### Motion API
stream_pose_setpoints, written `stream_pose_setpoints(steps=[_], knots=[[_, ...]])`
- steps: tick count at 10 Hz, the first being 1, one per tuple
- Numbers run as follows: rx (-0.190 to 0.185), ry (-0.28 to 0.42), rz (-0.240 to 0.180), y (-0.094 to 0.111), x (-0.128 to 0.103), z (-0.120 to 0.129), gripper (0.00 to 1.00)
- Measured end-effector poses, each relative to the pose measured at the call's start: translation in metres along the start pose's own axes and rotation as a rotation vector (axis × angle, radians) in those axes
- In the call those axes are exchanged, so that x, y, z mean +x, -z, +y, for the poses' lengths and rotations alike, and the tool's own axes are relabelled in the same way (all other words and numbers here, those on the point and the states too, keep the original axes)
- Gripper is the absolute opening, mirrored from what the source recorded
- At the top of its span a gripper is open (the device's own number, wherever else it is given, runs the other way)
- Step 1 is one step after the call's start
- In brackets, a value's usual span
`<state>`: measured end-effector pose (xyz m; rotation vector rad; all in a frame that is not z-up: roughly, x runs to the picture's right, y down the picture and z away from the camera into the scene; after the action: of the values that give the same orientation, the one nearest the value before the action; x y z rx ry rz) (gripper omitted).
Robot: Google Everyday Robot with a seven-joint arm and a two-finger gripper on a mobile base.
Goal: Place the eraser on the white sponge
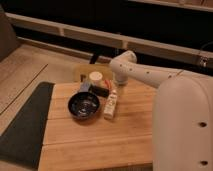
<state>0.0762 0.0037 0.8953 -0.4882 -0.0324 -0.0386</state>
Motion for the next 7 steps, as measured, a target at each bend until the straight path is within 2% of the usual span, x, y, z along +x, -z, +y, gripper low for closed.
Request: stream_pose_setpoints(steps=[3,5,7], knots=[[0.028,0.045,-0.079,-0.028,-0.031,-0.027,0.65],[0.062,0.012,-0.144,-0.042,-0.045,-0.046,0.65],[0.089,-0.030,-0.191,-0.050,-0.056,-0.059,0.65]])
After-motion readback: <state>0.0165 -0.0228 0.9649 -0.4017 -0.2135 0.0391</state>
